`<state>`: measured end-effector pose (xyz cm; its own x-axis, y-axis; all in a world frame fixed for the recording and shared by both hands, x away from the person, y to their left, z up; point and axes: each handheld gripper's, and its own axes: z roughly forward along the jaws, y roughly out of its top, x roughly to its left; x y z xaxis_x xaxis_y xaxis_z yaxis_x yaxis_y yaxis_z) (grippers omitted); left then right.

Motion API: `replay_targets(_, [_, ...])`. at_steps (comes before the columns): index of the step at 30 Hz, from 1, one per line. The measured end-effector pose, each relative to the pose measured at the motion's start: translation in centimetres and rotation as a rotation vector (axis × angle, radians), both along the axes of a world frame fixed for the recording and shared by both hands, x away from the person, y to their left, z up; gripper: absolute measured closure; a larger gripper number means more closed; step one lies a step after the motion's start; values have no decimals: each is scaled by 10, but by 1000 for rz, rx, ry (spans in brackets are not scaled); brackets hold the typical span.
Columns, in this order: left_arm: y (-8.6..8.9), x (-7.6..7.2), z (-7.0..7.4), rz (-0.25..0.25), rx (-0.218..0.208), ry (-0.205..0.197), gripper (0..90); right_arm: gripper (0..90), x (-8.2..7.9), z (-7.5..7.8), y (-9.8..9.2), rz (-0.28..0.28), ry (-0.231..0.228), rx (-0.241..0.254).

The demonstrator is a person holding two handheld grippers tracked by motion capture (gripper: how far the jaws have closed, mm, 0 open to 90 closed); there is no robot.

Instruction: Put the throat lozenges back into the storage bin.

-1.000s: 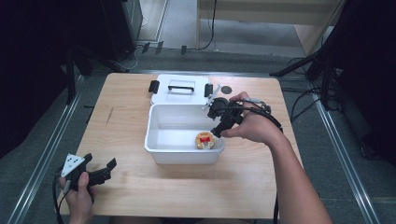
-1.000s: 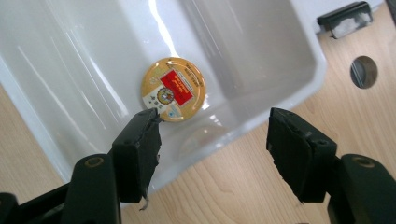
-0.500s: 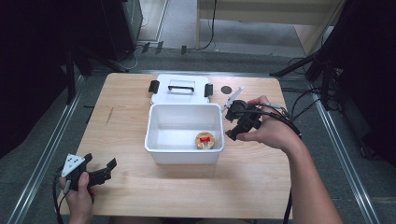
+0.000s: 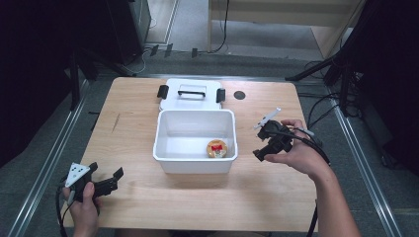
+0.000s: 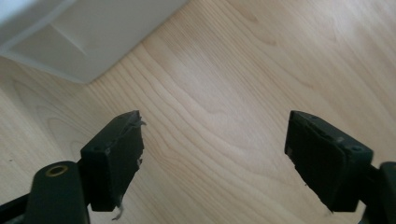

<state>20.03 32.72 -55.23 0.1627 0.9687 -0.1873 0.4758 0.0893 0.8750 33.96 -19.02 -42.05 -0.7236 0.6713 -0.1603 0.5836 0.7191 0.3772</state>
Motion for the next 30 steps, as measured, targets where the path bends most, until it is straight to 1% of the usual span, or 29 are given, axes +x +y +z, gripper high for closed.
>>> replay_targets(1, [0,0,0,0,0,0,0,136,-2,-5,-7,-20,-5,27])
replay_targets(3, [0,0,0,0,2,1,0,119,-6,-12,-14,-50,-8,51])
replay_targets(5, [0,0,0,0,1,1,0,55,-10,-19,-21,-69,-11,67])
replay_targets(6, [0,0,0,0,1,1,0,55,-10,-19,-21,-69,-11,67])
replay_targets(7, [0,0,0,-1,2,1,0,31,-14,-26,-28,-97,-11,86])
replay_targets(11, [0,0,0,0,2,1,0,8,-22,-39,-42,-150,-39,128])
replay_targets(13, [0,0,0,0,2,1,0,1,-26,-43,-50,-179,-65,156])
replay_targets(14, [0,0,0,0,2,1,0,1,-26,-43,-50,-179,-65,156])
replay_targets(15, [0,0,0,0,2,1,0,0,-31,-48,-58,-217,-94,191])
replay_targets(16, [0,0,0,0,2,1,0,0,-34,-51,-62,-237,-109,206])
replay_targets(17, [0,0,0,0,2,1,0,0,-37,-55,-65,-243,-122,219])
replay_targets(18, [0,0,0,0,2,1,0,0,-37,-55,-65,-243,-122,219])
replay_targets(19, [-1,0,0,0,3,0,0,0,-40,-58,-69,-252,-130,233])
replay_targets(20, [-1,-1,0,0,5,0,0,0,-46,-66,-75,-265,-152,264])
replay_targets(21, [-1,-1,0,0,5,0,0,0,-49,-70,-78,-278,-158,281])
replay_targets(22, [-1,-1,0,0,5,0,0,0,-49,-70,-78,-278,-158,281])
replay_targets(23, [-1,-1,0,-2,5,0,0,0,-55,-78,-86,-303,-174,304])
replay_targets(24, [-1,-1,0,-2,5,0,0,0,-55,-78,-86,-303,-174,304])
replay_targets(25, [-1,-1,0,0,4,-1,0,0,-61,-85,-93,-332,-186,331])
replay_targets(26, [-1,-1,0,0,4,-1,0,0,-61,-85,-93,-332,-186,331])
replay_targets(27, [-1,-1,0,0,4,-1,0,0,-67,-90,-102,-352,-205,363])
replay_targets(28, [-1,-1,0,1,5,-1,0,0,-70,-92,-105,-355,-214,375])
replay_targets(29, [-1,-1,0,1,5,-1,0,0,-70,-92,-105,-355,-214,375])
replay_targets(30, [-1,-1,0,1,5,-1,0,0,-77,-96,-112,-370,-230,399])
